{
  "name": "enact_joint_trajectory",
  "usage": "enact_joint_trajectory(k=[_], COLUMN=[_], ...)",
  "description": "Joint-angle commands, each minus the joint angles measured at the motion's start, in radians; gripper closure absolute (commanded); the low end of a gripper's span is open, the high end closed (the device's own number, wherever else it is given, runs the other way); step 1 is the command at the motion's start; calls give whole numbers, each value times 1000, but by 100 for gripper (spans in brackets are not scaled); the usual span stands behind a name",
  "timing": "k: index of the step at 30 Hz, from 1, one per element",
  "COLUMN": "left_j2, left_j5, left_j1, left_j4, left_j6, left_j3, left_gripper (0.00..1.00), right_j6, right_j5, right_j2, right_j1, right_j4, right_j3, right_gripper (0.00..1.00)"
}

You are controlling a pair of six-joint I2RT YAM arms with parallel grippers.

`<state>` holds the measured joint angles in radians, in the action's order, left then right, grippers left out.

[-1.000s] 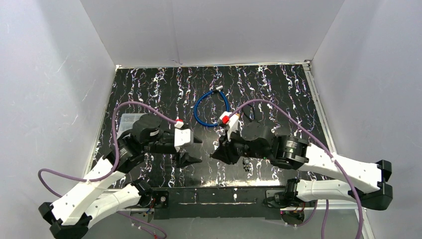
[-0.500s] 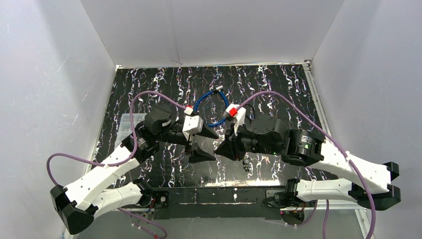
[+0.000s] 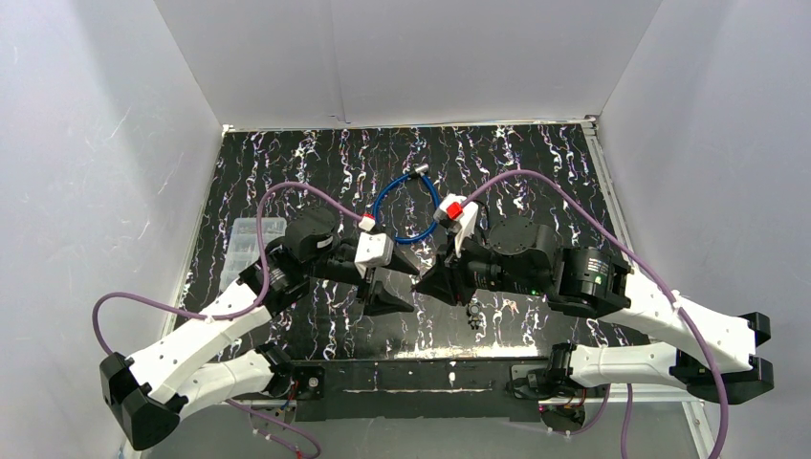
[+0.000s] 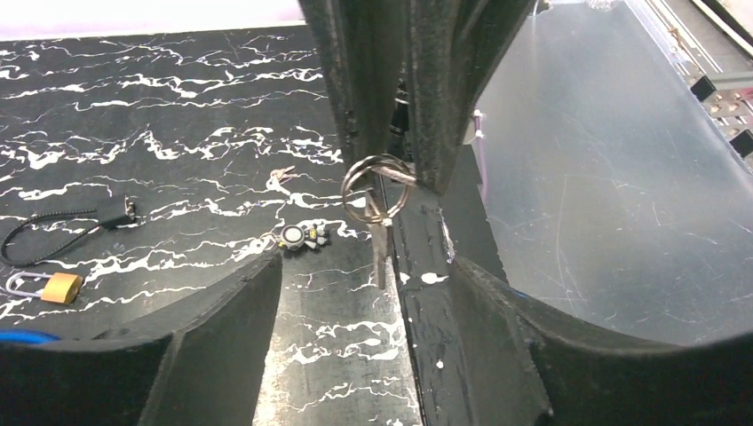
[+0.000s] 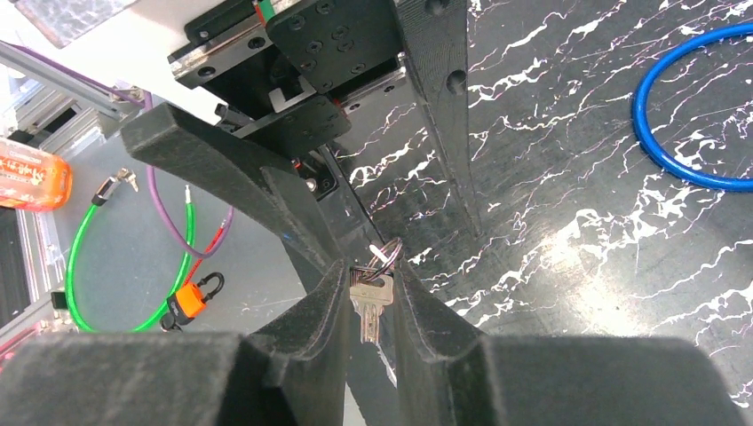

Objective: Unlock with the key

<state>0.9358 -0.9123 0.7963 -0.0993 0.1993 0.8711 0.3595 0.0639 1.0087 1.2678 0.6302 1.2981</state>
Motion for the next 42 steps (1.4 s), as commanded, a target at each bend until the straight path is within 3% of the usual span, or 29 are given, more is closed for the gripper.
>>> enact_joint_trajectory(k=[1, 7, 11, 16, 27, 34, 35, 40, 42], left_j2=[14, 26, 25, 12, 65, 59, 59, 67, 85], left_j5=[24, 22, 17, 16, -109, -68, -59, 10, 41], left_j1=[7, 11, 14, 15, 14, 15, 14, 15, 14], left_j4=[26, 55, 43, -12, -417, -415, -410, -442, -494], left_j6=[-4, -38, -28, 14, 194, 190, 182, 159, 157], left_j3=[17, 41, 51, 75, 255, 267, 269, 306, 349], left_gripper=[36, 57, 84, 100, 100, 100, 100, 100, 100], right_j6=[-9, -8, -7, 3, 12, 18, 18, 1, -18], right_j5=[7, 12, 23, 36, 66, 35, 33, 68, 95], right_j2=[-22, -25, -33, -49, -112, -114, -112, -135, -157], right_j1=[-2, -2, -2, -2, -2, -2, -2, -2, -2], right_j4=[-36, -49, -56, -56, -4, 3, 7, 42, 52], right_j3=[44, 39, 25, 4, -68, -53, -51, -44, -29], right_gripper=[99, 99, 99, 99, 99, 99, 97, 68, 60])
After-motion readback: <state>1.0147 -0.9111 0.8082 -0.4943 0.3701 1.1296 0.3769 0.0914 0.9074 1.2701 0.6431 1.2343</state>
